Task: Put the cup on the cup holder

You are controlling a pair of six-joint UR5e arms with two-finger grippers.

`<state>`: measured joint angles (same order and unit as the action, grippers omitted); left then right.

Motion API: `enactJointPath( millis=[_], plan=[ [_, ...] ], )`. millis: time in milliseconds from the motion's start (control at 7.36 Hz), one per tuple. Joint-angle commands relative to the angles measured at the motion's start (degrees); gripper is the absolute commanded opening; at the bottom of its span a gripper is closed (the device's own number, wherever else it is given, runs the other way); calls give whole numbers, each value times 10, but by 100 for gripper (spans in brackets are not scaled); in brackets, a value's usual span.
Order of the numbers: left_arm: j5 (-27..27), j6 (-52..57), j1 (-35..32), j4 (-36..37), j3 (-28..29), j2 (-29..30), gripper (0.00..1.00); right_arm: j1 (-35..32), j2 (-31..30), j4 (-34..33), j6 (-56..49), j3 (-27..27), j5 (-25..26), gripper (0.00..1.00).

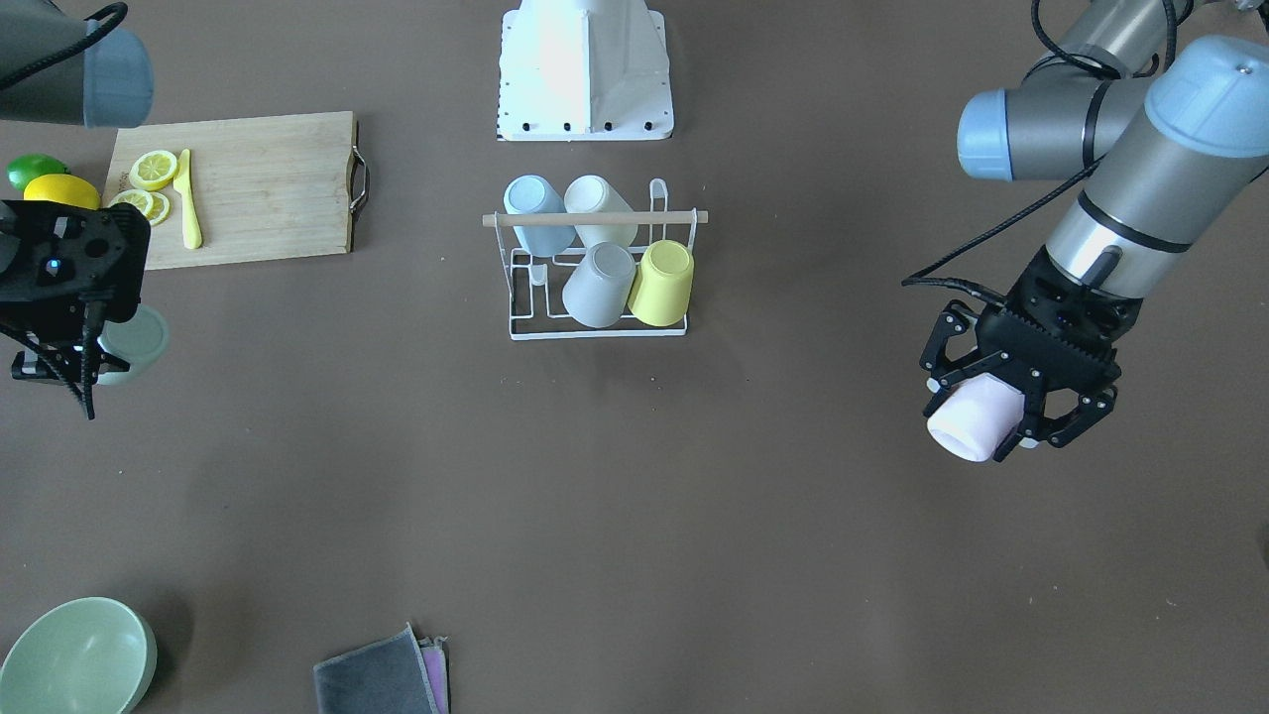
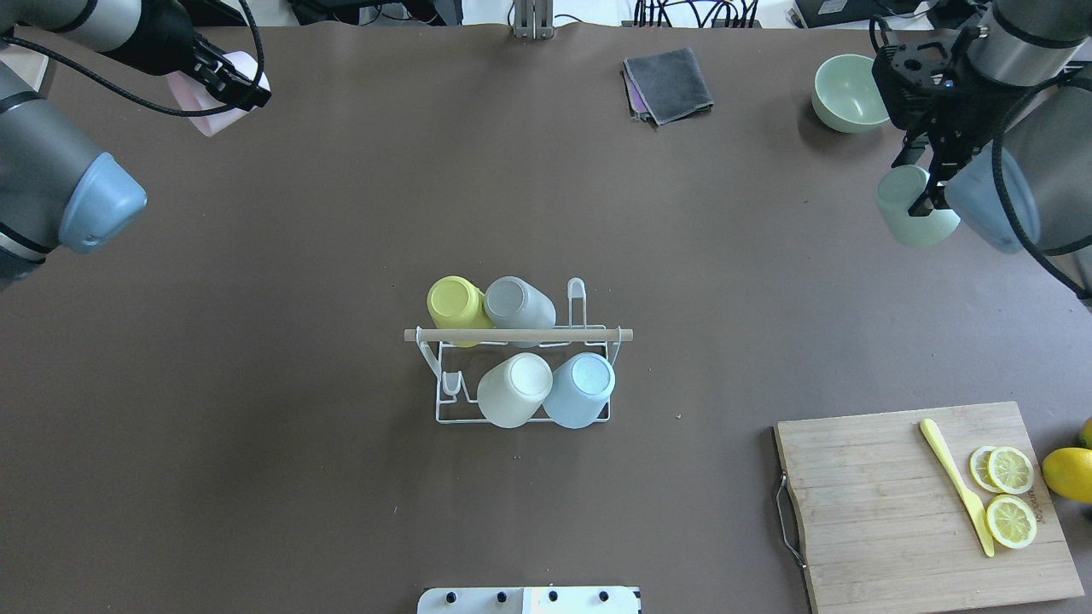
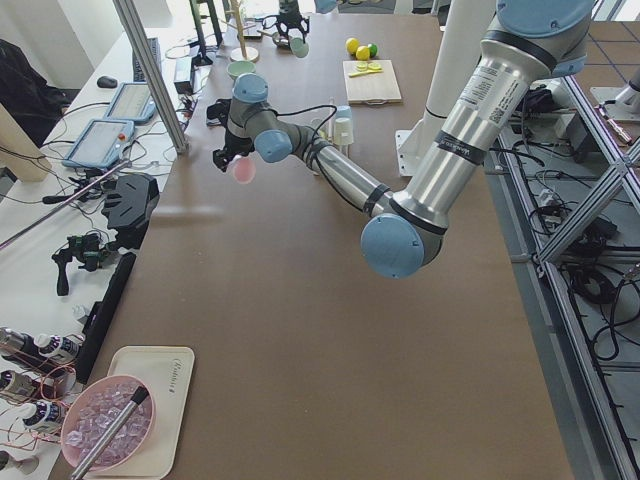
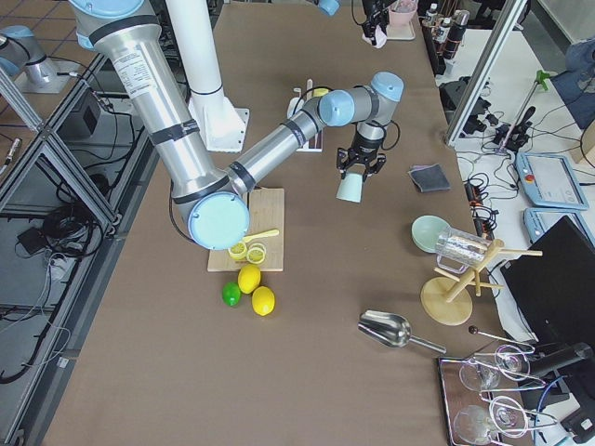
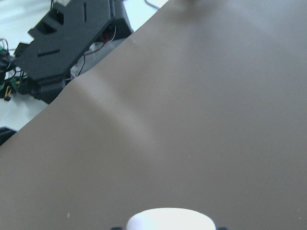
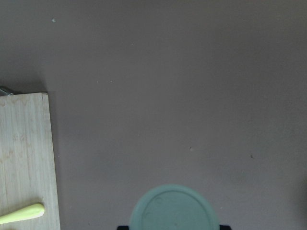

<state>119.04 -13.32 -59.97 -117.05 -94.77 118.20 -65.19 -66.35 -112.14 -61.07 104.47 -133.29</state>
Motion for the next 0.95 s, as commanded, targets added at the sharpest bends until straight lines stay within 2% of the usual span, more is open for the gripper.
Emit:
enactJointPath(
  millis=[0, 408, 680, 816],
  plan=[
    [1, -93, 25, -188, -14, -37, 0, -50, -32, 117, 77, 4, -98, 0],
    [-6, -176, 80, -451, -9, -101, 0, -47, -38, 336, 309, -3, -138, 0],
    [-8, -208, 105, -535, -23, -91, 0, -36, -38, 482, 460, -5, -134, 0],
    [-47, -243, 117, -593, -40, -91, 0, -33, -34, 541, 525, -9, -128, 0]
  ],
)
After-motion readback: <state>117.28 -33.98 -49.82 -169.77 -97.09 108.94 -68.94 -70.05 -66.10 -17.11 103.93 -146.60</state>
